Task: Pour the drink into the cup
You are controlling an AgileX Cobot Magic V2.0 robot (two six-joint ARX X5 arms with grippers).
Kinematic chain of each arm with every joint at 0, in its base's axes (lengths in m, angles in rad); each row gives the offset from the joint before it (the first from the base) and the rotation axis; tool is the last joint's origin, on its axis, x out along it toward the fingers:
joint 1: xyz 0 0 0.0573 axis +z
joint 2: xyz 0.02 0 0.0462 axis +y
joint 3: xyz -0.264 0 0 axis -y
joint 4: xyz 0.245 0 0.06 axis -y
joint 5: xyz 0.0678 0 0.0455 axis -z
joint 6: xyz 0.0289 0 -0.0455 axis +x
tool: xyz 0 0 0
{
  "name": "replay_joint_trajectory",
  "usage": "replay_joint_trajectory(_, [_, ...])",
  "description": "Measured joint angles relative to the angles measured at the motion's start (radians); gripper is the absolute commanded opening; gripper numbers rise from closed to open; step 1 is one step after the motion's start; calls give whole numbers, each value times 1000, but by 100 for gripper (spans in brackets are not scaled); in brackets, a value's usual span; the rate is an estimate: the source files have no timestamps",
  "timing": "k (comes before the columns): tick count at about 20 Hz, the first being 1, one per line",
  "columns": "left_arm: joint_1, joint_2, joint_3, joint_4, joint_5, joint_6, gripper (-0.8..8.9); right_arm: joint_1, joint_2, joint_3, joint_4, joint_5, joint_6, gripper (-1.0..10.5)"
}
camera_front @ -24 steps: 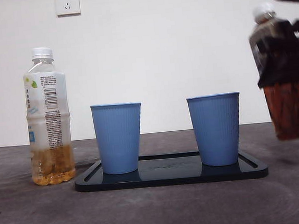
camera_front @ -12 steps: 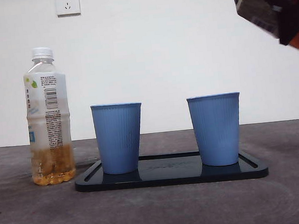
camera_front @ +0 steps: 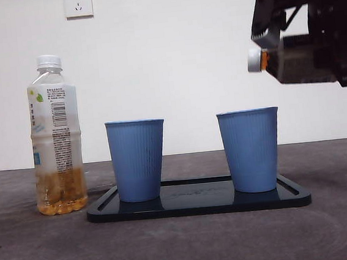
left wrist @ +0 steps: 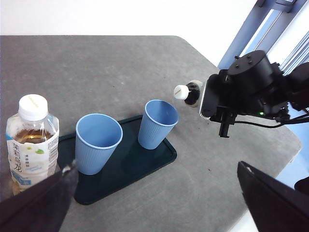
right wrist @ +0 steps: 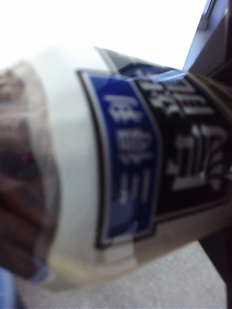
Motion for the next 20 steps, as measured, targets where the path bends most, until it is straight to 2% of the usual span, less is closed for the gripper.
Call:
replay_joint_trajectory(7, [-8,0,0,-1,0,0,530,2,47,0,5,14,-45,159])
replay_joint_trajectory(9, [-13,0,0,-1,0,0,530,4,49,0,8,51,-63,158])
replay_joint_trajectory(14, [-13,0,0,-10,0,0,530,5,49,0,8,77,-98,158])
replay_joint_trajectory(20, [-13,0,0,-15,0,0,530,5,49,0,8,104,-110,158])
